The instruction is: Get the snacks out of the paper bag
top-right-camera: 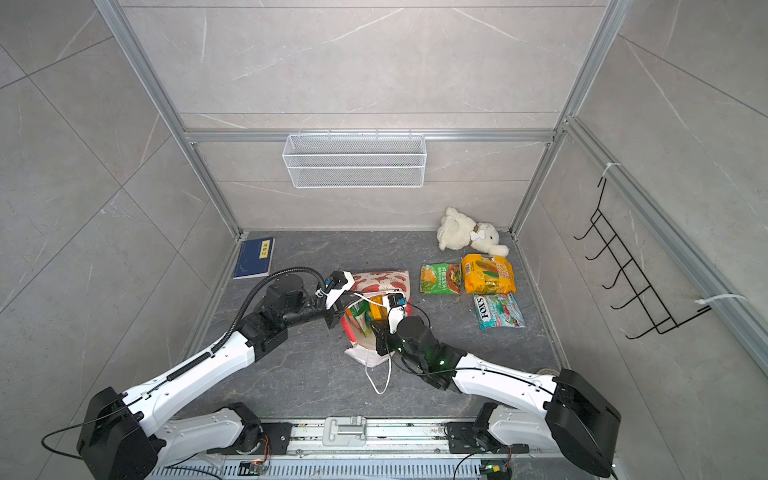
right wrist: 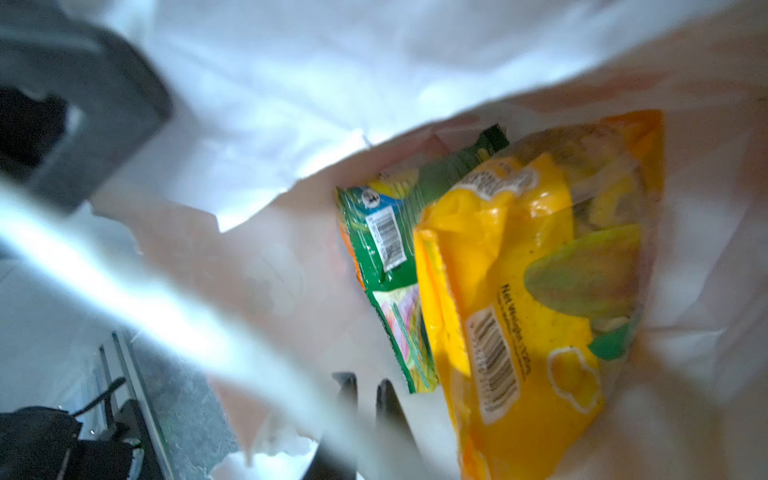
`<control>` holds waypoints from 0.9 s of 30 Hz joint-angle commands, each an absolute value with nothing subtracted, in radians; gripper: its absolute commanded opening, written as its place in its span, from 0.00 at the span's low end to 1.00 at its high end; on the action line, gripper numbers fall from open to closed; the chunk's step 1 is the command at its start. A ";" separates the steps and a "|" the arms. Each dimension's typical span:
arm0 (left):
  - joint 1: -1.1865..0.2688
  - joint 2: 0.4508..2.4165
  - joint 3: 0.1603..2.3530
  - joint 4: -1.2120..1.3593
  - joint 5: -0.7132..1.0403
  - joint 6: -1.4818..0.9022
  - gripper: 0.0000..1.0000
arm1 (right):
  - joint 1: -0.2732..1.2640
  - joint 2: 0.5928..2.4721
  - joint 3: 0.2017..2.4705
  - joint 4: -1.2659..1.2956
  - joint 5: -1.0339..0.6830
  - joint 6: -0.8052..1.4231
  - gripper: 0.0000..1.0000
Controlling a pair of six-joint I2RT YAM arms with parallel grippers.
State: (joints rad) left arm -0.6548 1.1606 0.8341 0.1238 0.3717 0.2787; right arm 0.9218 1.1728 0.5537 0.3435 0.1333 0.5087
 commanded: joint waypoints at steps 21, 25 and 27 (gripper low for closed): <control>-0.634 1.188 0.906 0.092 0.255 0.209 0.00 | 1.174 1.348 0.735 0.238 0.371 0.371 0.00; -0.634 1.169 0.898 0.092 0.255 0.211 0.00 | 1.149 1.409 0.758 0.186 0.381 0.375 0.00; -0.634 1.163 0.895 0.092 0.257 0.213 0.00 | 1.116 1.422 0.757 0.181 0.346 0.383 0.00</control>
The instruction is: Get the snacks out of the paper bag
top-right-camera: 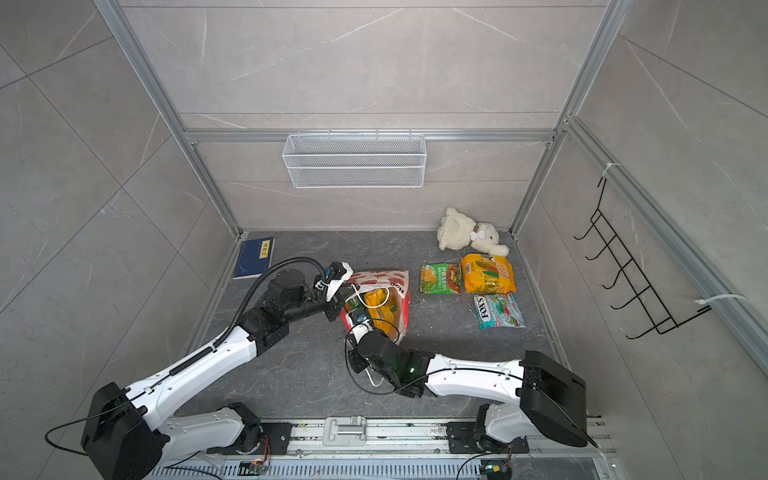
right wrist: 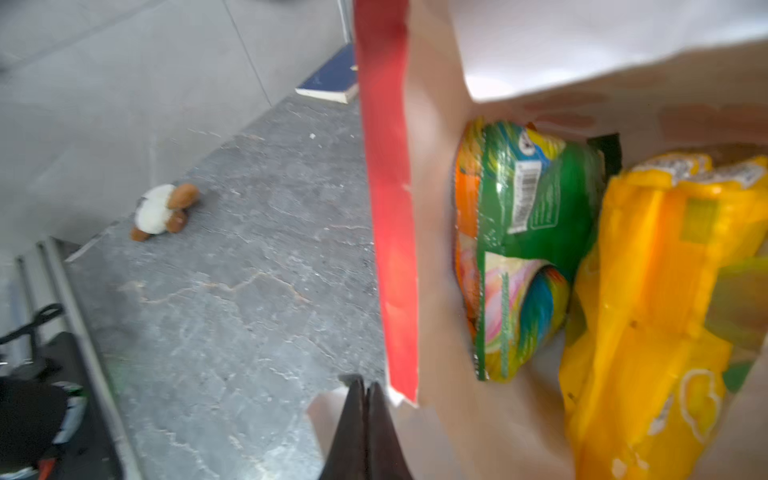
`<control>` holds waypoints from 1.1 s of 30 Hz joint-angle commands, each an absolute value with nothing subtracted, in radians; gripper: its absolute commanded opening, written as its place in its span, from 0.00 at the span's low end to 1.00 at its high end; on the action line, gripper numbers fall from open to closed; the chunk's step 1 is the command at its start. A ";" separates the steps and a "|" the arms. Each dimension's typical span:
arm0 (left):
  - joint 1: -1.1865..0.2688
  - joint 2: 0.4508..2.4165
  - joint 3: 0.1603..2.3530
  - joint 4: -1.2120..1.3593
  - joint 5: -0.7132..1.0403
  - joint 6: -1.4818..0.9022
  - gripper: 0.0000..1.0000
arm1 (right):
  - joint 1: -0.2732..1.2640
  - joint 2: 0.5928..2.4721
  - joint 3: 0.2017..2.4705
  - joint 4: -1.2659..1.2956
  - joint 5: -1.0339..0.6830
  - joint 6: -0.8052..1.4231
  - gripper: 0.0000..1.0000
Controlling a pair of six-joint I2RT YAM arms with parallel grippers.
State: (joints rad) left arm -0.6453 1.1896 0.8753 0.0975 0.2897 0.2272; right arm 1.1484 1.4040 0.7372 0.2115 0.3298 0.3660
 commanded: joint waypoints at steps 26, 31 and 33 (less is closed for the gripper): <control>-0.634 1.167 0.910 0.086 0.278 0.231 0.00 | 0.973 1.429 0.820 0.181 0.219 0.266 0.00; -0.634 1.165 0.912 0.086 0.281 0.231 0.00 | 0.982 1.528 0.856 0.229 0.355 0.298 0.00; -0.634 1.164 0.911 0.088 0.281 0.234 0.00 | 0.981 1.559 0.858 0.239 0.403 0.316 0.00</control>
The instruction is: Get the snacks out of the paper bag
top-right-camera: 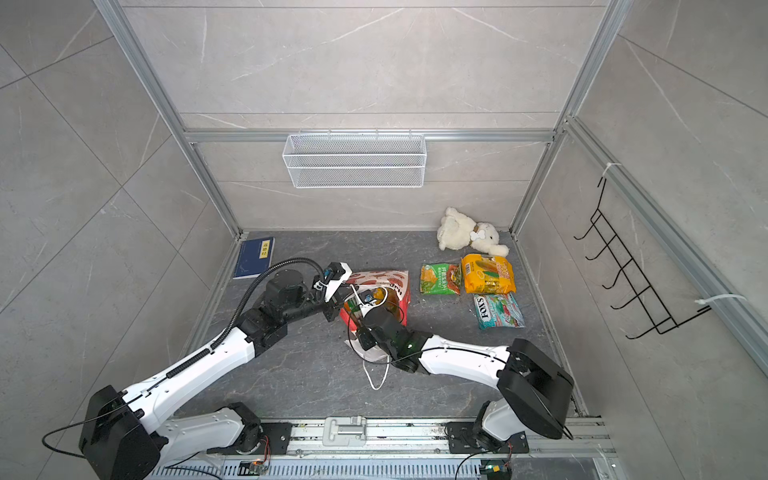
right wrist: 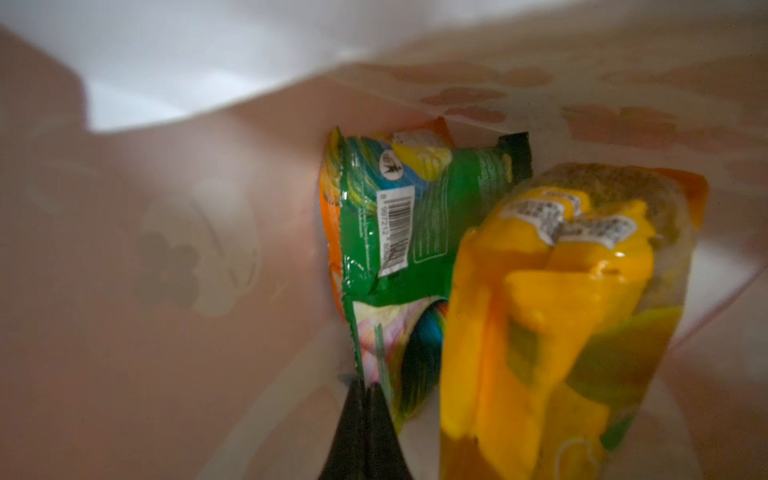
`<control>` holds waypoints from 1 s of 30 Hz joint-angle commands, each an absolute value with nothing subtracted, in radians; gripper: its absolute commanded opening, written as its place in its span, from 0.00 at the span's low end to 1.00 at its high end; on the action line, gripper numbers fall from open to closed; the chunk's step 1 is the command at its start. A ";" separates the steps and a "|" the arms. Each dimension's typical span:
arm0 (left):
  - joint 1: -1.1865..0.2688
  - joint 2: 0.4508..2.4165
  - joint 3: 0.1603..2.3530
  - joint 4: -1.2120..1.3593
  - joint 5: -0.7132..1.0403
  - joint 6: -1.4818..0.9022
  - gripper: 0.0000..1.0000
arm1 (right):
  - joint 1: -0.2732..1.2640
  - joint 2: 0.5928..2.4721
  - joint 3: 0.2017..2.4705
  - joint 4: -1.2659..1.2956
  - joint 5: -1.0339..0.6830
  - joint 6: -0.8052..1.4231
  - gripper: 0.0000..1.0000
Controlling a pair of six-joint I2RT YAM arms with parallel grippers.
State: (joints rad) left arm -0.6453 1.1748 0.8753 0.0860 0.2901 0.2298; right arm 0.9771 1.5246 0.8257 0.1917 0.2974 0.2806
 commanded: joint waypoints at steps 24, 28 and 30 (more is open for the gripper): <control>-0.633 1.150 0.909 0.095 0.232 0.281 0.00 | 0.788 1.748 0.932 0.272 0.377 0.513 0.00; -0.634 1.169 0.920 0.092 0.279 0.306 0.00 | 0.779 1.766 0.935 0.329 0.317 0.530 0.00; -0.634 1.179 0.914 0.092 0.319 0.315 0.00 | 0.779 1.738 0.904 0.361 0.300 0.527 0.00</control>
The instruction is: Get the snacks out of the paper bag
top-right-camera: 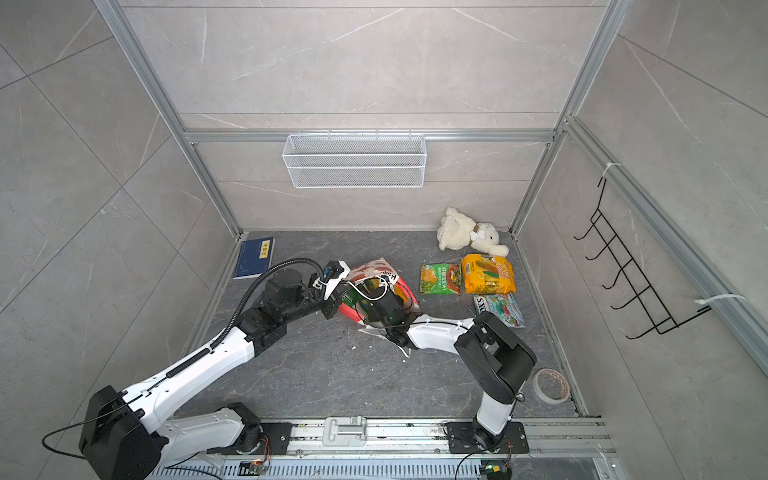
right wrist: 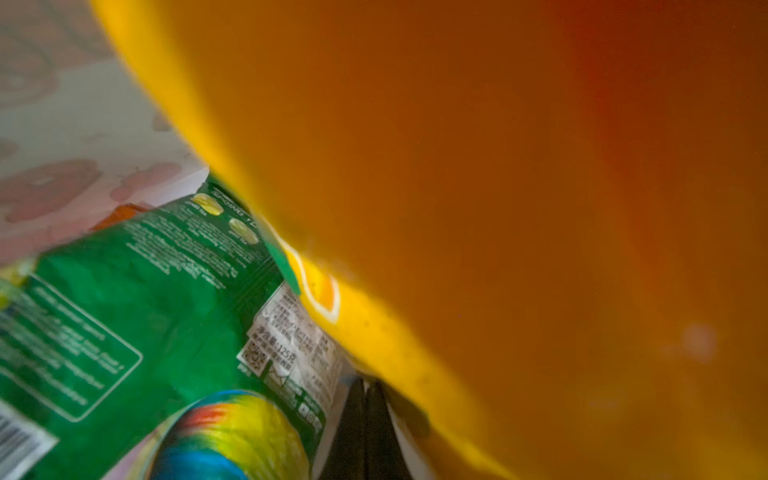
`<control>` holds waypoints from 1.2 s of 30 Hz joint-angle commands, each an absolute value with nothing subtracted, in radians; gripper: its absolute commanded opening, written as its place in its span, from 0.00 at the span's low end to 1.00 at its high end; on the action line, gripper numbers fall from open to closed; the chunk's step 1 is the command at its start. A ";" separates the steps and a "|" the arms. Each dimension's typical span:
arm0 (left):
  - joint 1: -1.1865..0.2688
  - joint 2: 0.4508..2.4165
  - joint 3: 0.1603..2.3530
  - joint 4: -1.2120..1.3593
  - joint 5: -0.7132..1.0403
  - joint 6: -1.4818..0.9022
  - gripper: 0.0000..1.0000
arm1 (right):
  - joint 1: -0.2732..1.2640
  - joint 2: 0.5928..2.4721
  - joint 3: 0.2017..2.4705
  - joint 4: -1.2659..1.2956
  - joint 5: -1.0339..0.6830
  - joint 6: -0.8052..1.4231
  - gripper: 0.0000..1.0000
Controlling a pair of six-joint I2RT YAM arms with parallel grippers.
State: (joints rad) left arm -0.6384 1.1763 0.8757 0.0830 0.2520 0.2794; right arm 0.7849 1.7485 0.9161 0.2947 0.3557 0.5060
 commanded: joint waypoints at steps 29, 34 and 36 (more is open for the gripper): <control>-0.635 1.259 0.882 0.104 0.482 0.319 0.00 | 0.867 1.754 0.736 0.781 0.103 0.365 0.54; -0.636 1.265 0.883 0.117 0.495 0.314 0.00 | 0.893 1.834 0.810 0.742 0.180 0.395 0.55; -0.635 1.264 0.881 0.122 0.501 0.311 0.00 | 0.895 1.854 0.826 0.728 0.221 0.421 0.54</control>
